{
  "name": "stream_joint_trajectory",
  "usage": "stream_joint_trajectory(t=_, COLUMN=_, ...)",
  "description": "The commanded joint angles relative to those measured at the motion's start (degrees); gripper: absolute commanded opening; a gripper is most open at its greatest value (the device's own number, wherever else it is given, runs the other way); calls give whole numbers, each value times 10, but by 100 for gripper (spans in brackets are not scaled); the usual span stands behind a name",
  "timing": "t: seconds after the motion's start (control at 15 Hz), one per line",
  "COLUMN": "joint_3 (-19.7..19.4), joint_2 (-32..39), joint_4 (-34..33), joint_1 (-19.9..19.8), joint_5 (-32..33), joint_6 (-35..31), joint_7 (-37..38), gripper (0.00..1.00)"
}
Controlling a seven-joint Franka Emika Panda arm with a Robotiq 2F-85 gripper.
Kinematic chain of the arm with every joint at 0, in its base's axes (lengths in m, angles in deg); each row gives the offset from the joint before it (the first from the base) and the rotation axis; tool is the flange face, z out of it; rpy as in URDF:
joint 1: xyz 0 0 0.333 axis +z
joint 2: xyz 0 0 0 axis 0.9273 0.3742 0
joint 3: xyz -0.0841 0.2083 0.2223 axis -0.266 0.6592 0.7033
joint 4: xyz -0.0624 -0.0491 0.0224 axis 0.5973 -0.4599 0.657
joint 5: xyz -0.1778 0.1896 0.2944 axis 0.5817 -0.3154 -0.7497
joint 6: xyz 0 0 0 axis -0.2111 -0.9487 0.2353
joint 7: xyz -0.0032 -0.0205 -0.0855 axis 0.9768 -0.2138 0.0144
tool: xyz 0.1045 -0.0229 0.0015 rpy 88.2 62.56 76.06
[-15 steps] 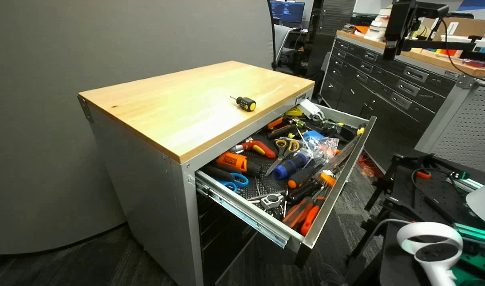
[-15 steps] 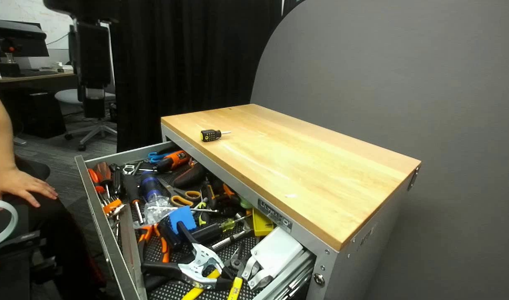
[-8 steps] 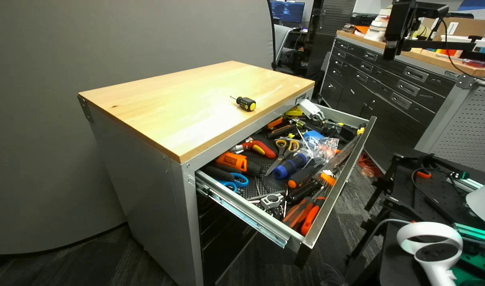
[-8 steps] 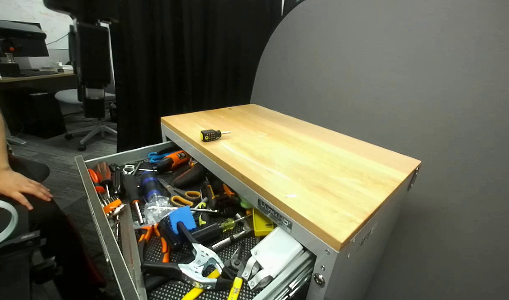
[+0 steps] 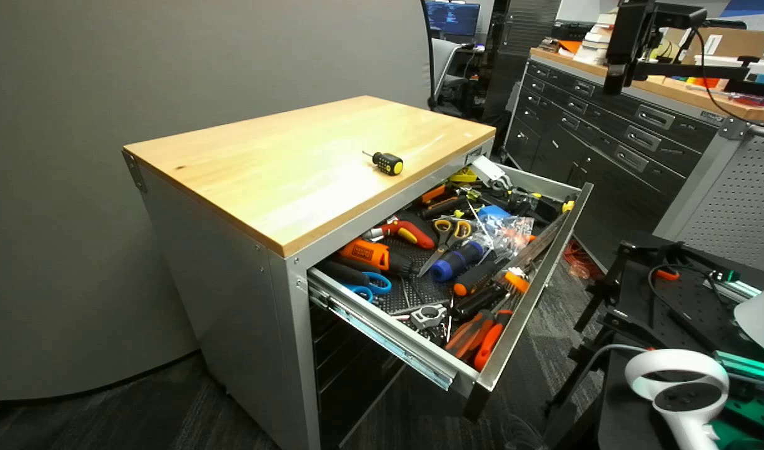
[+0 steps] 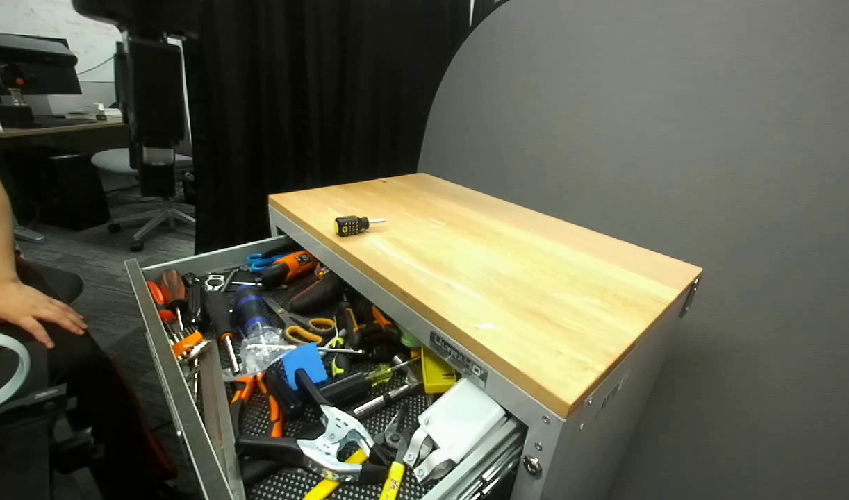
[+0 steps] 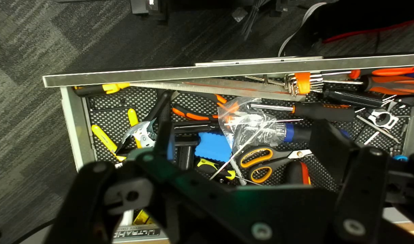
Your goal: Put the screwdriver in the drawer, then close it
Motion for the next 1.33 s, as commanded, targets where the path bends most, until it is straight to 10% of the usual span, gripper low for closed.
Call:
stream_joint_trajectory(t=0.0, joint_3=-2, joint_2=0, joint_4=-1, joint_1=2, joint_5=1, joint_6=1, joint_7=1, gripper=100)
stream_joint_trajectory(t=0.33, joint_3=1, joint_2=58, joint_4=-16, joint_1=8, joint_5=-95, joint_6=-86, joint_7=84, gripper=100)
stream_joint_trajectory(t=0.73, joint_3=80, joint_2=223, joint_4=-62, joint_1=59, joint_5=-190, joint_6=-366, joint_7=192, gripper=100)
stream_joint_trajectory(t=1.0, joint_3=109, joint_2=355, joint_4=-123, joint_1=70, joint_5=-98, joint_6=-517, joint_7=267, gripper=100)
stream_joint_trajectory(t=1.27, joint_3=64, joint_2=402, joint_4=-177, joint_1=81, joint_5=113, joint_6=-513, joint_7=362, gripper=100)
